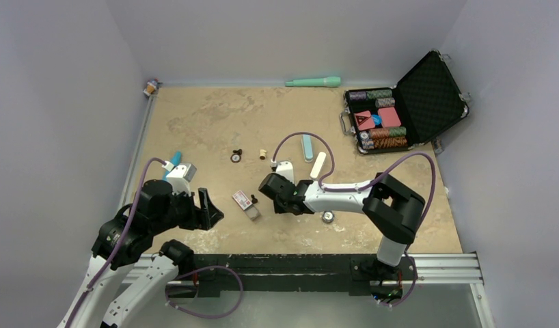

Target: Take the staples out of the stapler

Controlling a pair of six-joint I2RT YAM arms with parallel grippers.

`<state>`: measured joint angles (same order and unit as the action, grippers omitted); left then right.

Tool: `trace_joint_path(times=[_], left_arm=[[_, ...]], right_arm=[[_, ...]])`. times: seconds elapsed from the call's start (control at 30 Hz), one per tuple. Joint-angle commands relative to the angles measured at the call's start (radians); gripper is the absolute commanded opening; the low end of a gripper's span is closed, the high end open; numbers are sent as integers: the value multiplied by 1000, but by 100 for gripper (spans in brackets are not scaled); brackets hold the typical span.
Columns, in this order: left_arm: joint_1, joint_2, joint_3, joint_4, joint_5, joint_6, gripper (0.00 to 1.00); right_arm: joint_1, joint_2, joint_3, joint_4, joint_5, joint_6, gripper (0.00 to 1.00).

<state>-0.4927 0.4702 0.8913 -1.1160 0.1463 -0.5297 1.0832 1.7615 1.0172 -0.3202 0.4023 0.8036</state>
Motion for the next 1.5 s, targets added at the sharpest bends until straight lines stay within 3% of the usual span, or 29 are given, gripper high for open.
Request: trace_joint_path(times=[0.0,0.73,1.1,1.47], left_arm=[[7,5,1,31,12,23,76],[8,4,0,31,12,23,76],[9,-1,0,30,11,23,76],[10,-5,0,31,12,23,76]], right_arm=[[16,13,26,-27,6,17,0],[108,1,225,-159,45,40,0],[129,80,366,-175,31,16,0],[135,161,404,-132,-6,-1,0]])
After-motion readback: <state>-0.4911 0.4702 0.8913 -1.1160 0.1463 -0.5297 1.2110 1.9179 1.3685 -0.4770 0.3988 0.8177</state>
